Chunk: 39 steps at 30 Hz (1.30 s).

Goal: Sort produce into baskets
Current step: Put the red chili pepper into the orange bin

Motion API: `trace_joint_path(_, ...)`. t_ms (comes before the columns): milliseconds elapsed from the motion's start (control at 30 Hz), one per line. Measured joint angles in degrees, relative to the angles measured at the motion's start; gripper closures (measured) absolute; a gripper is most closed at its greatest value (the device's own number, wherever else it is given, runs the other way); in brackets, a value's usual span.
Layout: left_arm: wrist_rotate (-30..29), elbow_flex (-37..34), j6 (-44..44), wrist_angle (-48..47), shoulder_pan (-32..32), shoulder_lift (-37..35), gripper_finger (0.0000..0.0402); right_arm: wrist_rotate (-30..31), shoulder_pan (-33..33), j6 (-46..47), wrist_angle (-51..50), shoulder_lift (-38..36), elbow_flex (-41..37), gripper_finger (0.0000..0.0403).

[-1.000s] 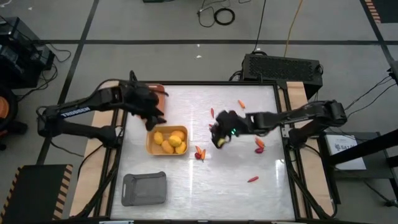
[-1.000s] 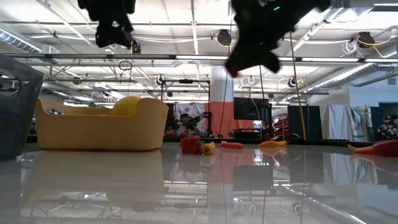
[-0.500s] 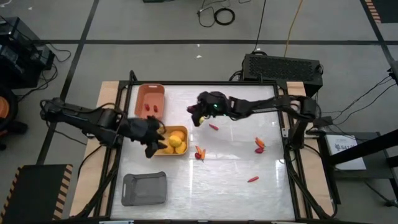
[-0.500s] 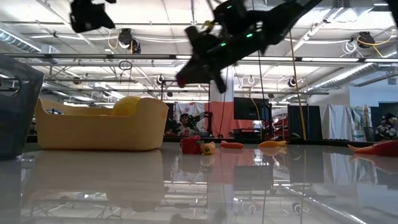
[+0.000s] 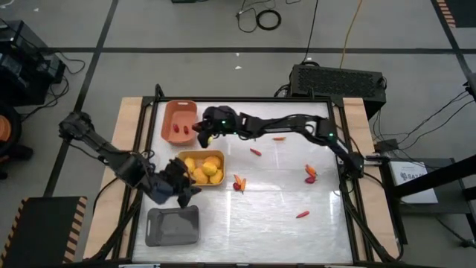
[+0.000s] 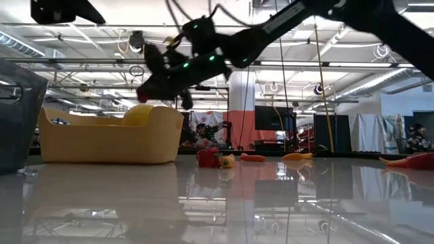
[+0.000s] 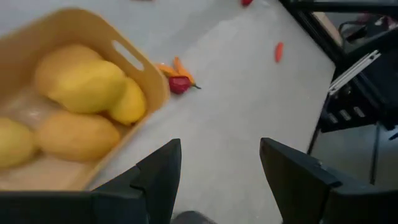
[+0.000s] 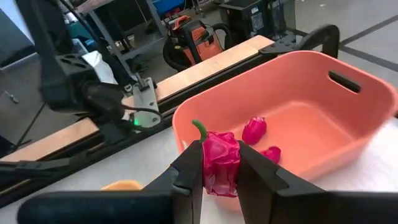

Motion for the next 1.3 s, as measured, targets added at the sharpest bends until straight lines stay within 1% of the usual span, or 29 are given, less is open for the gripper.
trace_joint_path(100, -0.7, 0.0, -1.8, 3.1, -1.4, 2.7, 0.0175, 0.0, 0.0, -0.1, -0.3, 4.1, 4.9, 0.0332)
trace_joint_path(267, -0.7, 0.0, -1.8, 8.2, -1.8, 6.3, 0.0175, 0.3, 0.0, -0.8, -0.3, 10.0, 12.2, 0.0332)
trace_joint_path(467, -0.7, 0.0, -1.9, 8.6, -1.8, 7.0, 0.0175, 0.3, -0.4, -2.2, -0.4, 16.0, 19.7, 0.0332)
trace_joint_path(733, -0.7, 0.0, -1.7, 10.1, -1.8, 7.0, 0.0175, 0.8, -0.9, -4.5, 0.5, 17.1, 20.7, 0.0325)
trace_joint_path(1067, -0.2, 0.0, -1.5, 9.2, -1.8, 7.0, 0.0175, 0.6, -2.1, -5.4, -0.5, 17.1, 20.6, 0.026)
trace_joint_path(1200, 2.4, 0.0, -1.7, 9.3, -0.7, 7.0, 0.0175, 0.4, -2.6, -5.4, -0.6, 17.1, 20.6, 0.0244)
trace_joint_path(1300, 4.6, 0.0, -1.6, 9.5, 0.5, 7.0, 0.0175, -0.3, -3.0, -5.0, -2.4, 17.0, 20.6, 0.0238)
